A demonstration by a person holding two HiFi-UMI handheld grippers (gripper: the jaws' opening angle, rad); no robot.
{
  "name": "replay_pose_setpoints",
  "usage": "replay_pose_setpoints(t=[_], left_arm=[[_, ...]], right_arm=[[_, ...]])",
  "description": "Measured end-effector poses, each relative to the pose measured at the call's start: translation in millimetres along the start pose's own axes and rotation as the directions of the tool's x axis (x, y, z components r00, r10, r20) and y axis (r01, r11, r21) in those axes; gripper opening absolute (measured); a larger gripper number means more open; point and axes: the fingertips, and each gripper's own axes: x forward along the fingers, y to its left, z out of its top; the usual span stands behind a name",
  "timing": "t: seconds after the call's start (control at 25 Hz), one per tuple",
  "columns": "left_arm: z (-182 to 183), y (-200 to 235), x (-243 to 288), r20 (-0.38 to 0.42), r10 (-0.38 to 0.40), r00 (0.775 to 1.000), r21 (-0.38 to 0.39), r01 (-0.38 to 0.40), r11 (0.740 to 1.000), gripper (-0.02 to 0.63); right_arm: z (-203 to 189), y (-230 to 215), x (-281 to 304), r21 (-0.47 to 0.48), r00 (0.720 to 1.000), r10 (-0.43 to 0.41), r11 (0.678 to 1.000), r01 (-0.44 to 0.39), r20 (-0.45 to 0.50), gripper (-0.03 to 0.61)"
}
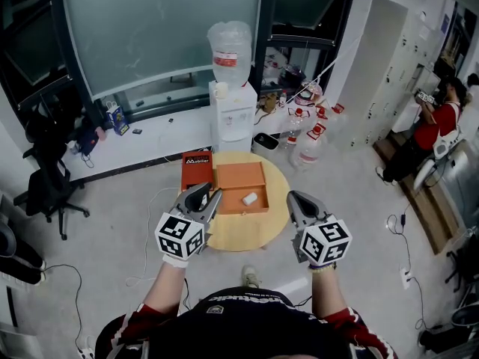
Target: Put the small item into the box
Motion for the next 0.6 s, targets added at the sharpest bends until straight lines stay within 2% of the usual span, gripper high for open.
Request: replay_pose_setpoints(t=[0.32, 0.6], left_arm=[[8.1, 3.9, -5.9, 0.032, 0.021, 0.999, -0.004, -0.021, 1.0, 0.058], [10.6, 11.4, -11.5, 0.052, 0.036, 0.998, -0.014, -0.035, 0.999, 0.034]], right_arm=[[2.6, 2.3, 0.1, -0.009, 1.0, -0.005, 1.0, 0.005, 0.0, 0.025], [2.7, 6.5, 3.6, -0.018, 1.0, -0.005, 1.0, 0.005, 0.004, 0.025]])
